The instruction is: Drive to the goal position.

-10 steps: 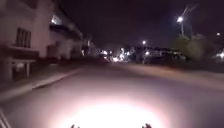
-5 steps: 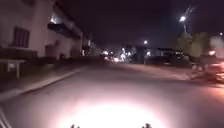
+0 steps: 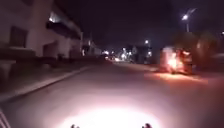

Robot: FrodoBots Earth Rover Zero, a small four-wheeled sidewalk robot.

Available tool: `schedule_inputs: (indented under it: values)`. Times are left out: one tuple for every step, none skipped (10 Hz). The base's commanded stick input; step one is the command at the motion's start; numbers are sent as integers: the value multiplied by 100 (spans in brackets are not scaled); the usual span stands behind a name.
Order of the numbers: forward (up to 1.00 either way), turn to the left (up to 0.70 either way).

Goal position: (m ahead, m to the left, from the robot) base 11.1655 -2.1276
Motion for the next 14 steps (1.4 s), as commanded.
schedule_inputs:
  values:
    - [70,0]
    - [70,0]
    - [70,0]
    - [70,0]
    - [70,0]
    - [70,0]
    - [70,0]
    - [70,0]
    - [70,0]
    - [70,0]
    - [70,0]
    - [70,0]
    - [70,0]
    - [70,0]
